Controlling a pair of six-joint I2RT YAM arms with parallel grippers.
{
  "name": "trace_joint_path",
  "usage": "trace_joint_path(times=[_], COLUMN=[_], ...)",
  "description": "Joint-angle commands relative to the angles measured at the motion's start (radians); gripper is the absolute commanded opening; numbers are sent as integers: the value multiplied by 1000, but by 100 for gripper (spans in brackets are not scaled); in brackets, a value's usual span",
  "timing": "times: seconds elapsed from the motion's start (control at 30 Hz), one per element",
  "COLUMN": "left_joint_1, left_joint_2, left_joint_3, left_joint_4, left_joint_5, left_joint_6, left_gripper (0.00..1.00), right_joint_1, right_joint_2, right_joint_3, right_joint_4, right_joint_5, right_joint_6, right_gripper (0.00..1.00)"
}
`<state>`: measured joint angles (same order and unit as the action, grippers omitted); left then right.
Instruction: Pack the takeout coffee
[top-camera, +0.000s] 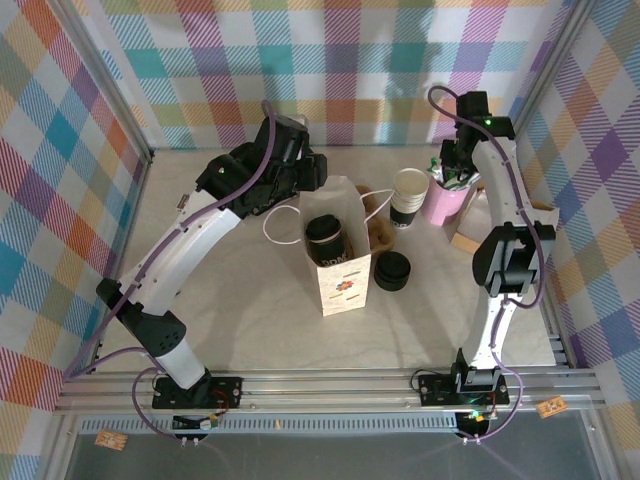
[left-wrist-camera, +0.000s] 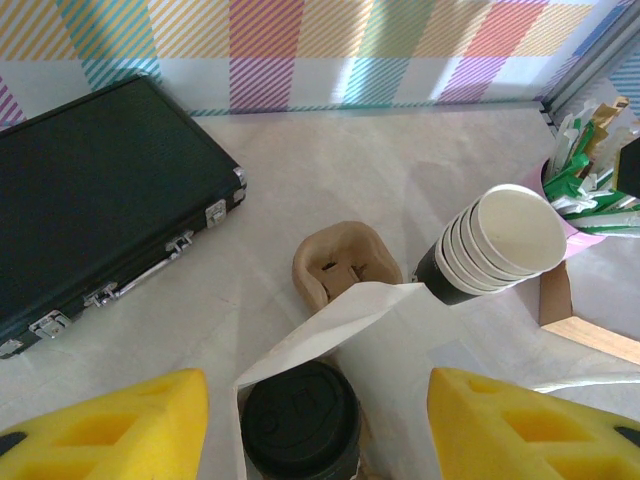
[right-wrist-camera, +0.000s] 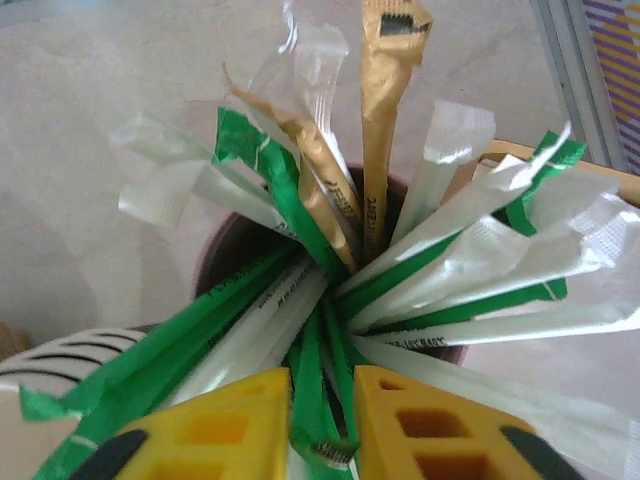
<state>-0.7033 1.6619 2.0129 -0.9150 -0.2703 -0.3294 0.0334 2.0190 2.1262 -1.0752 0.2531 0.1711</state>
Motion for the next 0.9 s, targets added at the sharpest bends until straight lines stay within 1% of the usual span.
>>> trace_joint_path(times=[0.0,0.07,0.17,0.23,0.53,0.77,0.87], left_joint_1=[10,11,11,13,15,14,14], left_joint_2=[-11,-14,-25,-35,-61,-107,-131], left_joint_3=[-3,-4,-9,-22,-34,-77,-102], left_joint_4=[-10,-13,-15,-9,3,36,48], left_joint_5=[3,-1,-14,-21,-27,-15,-7], left_joint_6=[-9,-8,-7,-4,4,0,-8], left_gripper=[60,60,60,60,60,60,60], right_joint_1=[-12,-12,-12,-12,-12,-5,3], right_joint_2=[19,19,18,16,-41,-163,-231], right_joint_3=[53,60,70,86,209,252,250], right_joint_4=[-33,-30,-32,-40,-100,-108,-98], right_joint_5=[5,5,6,3,-29,-100,-109], right_joint_6=[-10,-10,-9,-7,28,55,61], right_gripper=[17,7,6,0,0,0,0])
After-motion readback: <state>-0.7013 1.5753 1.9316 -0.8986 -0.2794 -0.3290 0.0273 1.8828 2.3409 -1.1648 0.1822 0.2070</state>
